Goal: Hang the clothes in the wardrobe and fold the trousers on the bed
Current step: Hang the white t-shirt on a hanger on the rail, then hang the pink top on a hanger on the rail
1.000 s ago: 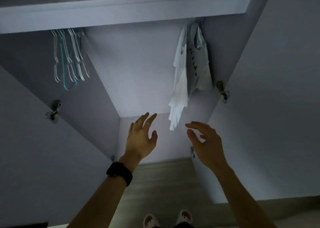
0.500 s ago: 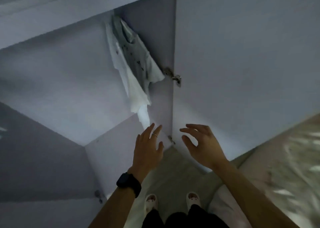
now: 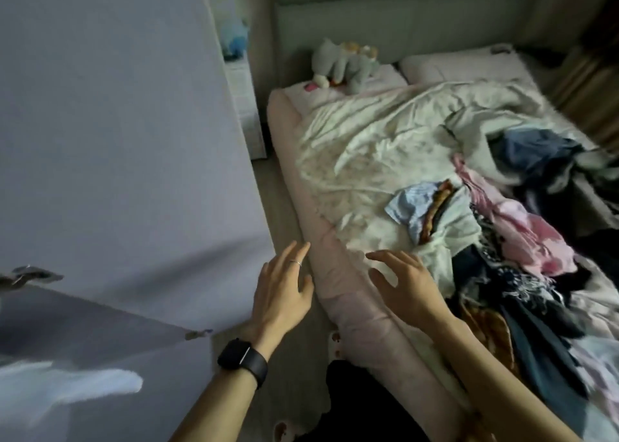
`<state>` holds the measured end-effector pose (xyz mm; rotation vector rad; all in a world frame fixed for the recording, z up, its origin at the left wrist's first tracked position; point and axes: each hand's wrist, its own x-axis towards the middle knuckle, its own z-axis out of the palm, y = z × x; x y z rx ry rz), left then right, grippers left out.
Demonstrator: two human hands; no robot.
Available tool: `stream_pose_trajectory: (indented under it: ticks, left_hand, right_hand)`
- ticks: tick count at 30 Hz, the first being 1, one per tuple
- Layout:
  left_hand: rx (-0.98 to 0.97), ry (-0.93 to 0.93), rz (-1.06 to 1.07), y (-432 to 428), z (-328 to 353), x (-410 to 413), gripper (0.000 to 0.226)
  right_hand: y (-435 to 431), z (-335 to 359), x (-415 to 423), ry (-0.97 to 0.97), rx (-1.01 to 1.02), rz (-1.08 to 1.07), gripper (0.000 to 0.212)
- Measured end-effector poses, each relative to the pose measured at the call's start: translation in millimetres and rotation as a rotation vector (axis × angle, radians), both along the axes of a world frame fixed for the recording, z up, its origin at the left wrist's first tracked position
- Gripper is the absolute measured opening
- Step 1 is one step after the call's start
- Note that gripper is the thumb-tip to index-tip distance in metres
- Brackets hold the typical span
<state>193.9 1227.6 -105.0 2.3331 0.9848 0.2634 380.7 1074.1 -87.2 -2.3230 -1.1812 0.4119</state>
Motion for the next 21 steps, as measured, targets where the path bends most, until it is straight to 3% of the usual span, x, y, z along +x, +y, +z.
stream_pose_trajectory:
  ticks: [5,10,21]
  left_hand:
    - [-0.075,-0.03,-0.287,-14.4,-7.3,108.5,0.058]
    - [-0.084,0.04,-0.432,-27.7,-24.6,190.0,0.059]
    - [-0.027,0.186,-0.564,-23.2,-42.6,363.3,0.059]
  right_hand:
    - [-64.5,-7.5,63.3,0.018,-0.013,-0.313,0.032]
    - [-103.4,-26.2,112.4,0.08,-0.043,-0.513,0.035]
    - [-139.4,-45.8,249.7,0.163,-0.074,-0.689,0.041]
